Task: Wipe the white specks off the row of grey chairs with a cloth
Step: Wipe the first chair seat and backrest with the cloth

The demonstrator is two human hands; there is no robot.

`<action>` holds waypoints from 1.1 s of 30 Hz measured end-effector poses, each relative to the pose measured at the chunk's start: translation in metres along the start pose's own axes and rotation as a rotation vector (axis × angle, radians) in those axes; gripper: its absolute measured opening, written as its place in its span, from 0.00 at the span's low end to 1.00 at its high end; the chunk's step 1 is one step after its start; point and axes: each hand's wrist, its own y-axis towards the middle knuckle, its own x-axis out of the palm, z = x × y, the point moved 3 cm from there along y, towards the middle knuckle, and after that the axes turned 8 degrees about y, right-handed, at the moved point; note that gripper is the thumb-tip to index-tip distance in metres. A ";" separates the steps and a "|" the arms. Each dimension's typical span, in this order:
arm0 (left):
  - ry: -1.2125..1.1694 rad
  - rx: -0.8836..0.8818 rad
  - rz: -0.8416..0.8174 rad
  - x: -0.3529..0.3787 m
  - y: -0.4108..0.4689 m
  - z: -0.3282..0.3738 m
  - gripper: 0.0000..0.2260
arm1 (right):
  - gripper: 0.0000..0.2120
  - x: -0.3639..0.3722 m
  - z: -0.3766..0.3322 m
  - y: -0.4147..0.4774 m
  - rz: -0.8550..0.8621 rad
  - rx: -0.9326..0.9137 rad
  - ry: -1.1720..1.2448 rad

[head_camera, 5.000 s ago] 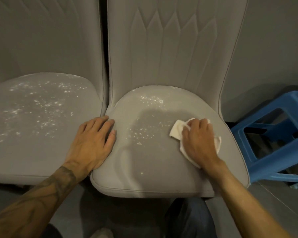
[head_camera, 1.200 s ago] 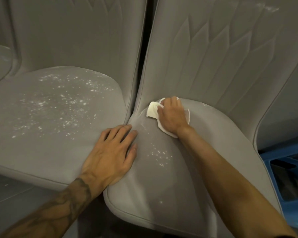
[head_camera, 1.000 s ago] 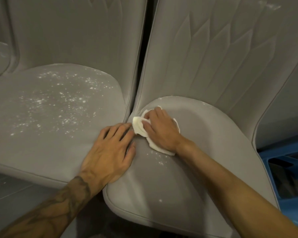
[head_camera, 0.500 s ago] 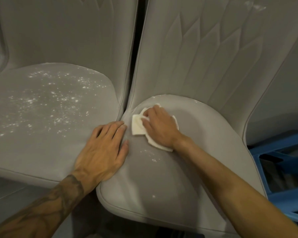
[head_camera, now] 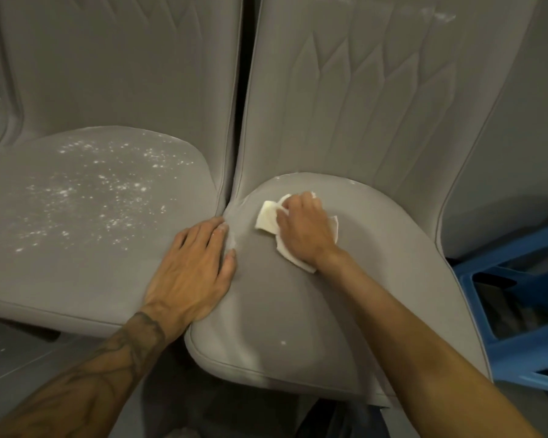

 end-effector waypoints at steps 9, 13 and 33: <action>-0.111 0.020 0.039 -0.008 -0.003 -0.002 0.15 | 0.16 -0.001 -0.022 -0.039 -0.017 -0.174 0.056; -0.047 0.126 -0.024 -0.015 -0.010 -0.015 0.22 | 0.11 -0.026 0.004 -0.035 0.051 0.045 -0.082; -0.063 0.180 0.007 -0.012 -0.018 -0.022 0.20 | 0.13 0.011 -0.072 -0.075 0.057 -0.241 0.043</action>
